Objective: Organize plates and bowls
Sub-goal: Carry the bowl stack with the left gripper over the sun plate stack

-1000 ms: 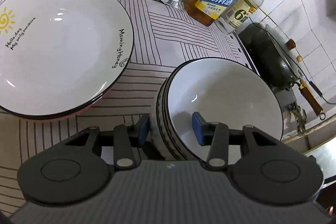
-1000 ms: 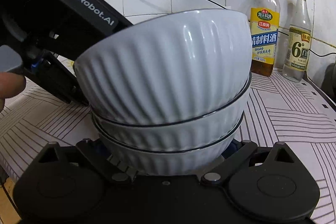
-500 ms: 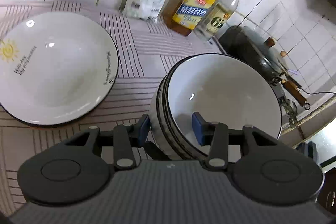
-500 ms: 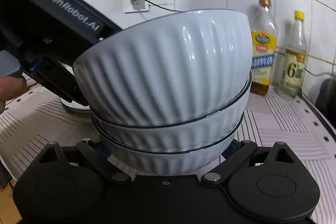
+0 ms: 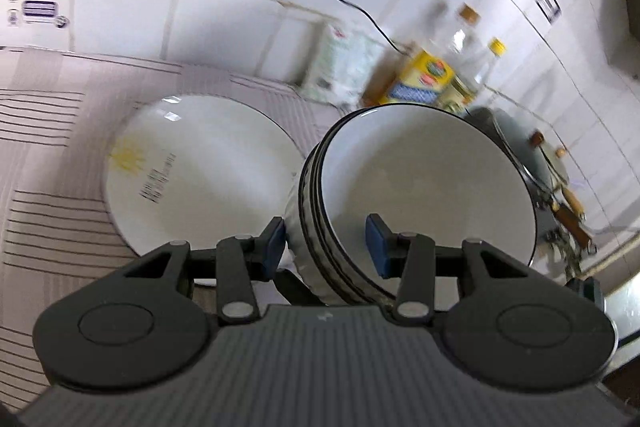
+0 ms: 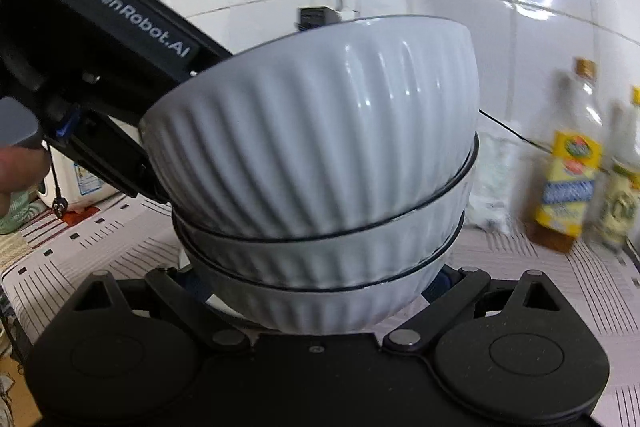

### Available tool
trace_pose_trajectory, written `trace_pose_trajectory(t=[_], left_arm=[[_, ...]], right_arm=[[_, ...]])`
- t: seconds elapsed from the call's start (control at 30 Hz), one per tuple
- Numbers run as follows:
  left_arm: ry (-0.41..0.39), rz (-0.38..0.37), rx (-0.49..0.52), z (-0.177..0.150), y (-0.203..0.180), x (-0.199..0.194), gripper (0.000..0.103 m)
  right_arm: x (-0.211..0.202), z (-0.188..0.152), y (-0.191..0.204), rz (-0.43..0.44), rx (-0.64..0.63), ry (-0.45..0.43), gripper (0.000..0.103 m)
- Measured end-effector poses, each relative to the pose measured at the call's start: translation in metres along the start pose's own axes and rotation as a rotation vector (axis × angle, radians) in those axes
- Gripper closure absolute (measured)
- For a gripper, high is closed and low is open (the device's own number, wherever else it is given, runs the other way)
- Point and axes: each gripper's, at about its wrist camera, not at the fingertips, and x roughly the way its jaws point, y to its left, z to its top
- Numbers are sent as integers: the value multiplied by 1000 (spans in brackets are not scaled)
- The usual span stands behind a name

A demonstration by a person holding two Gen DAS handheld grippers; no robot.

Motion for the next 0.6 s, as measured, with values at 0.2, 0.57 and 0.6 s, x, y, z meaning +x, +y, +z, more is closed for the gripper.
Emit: trace_pose_trajectory(t=[0.2, 0.57, 0.6], left_arm=[[-26, 38, -39, 16, 33, -6, 61], [6, 67, -113, 31, 86, 29, 61], [4, 69, -128, 31, 89, 32, 61]], right_arm=[[41, 16, 7, 66, -38, 1, 4], [102, 14, 13, 106, -35, 85, 4], [108, 14, 13, 106, -39, 94, 4]])
